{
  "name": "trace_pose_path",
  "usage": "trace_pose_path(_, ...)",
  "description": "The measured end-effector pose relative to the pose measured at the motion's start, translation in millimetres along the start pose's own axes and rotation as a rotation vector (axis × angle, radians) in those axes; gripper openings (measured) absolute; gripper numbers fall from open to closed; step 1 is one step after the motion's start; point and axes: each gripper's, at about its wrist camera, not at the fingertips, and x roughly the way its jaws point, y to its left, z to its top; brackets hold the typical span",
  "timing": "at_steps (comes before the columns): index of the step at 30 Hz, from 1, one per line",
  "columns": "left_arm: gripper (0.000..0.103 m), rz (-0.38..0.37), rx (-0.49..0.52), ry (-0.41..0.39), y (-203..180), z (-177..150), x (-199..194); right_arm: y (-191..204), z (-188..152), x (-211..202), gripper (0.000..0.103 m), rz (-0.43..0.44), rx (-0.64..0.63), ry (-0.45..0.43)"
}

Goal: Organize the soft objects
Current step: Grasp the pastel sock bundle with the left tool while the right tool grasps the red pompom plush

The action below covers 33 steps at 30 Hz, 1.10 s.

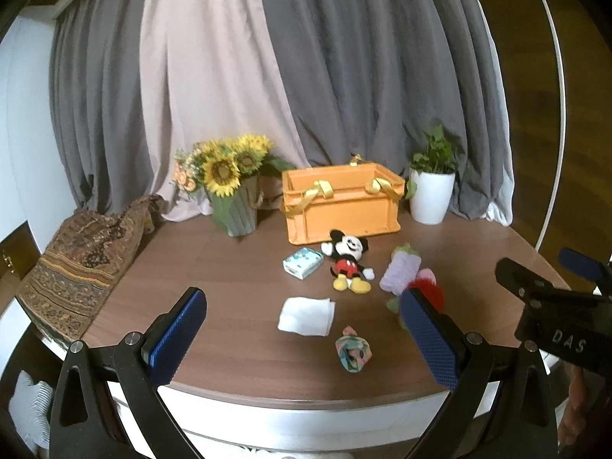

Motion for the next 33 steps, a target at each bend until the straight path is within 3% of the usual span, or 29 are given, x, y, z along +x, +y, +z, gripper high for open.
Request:
trace_pose_path(19, 0.102, -0.093, 0.0, 0.138, -30, -51, 97, -11, -21, 105, 0.101, 0.061, -0.015, 0.141)
trace_pose_path(27, 0.086, -0.162, -0.021, 0.264, -33, -73, 151, -8, -29, 158, 0.095, 0.075, 0.019, 0.21)
trace_pose_path(33, 0.076, -0.183, 0.008, 0.309, -39, -86, 176, -2, -41, 190, 0.088, 0.077, 0.011, 0.275)
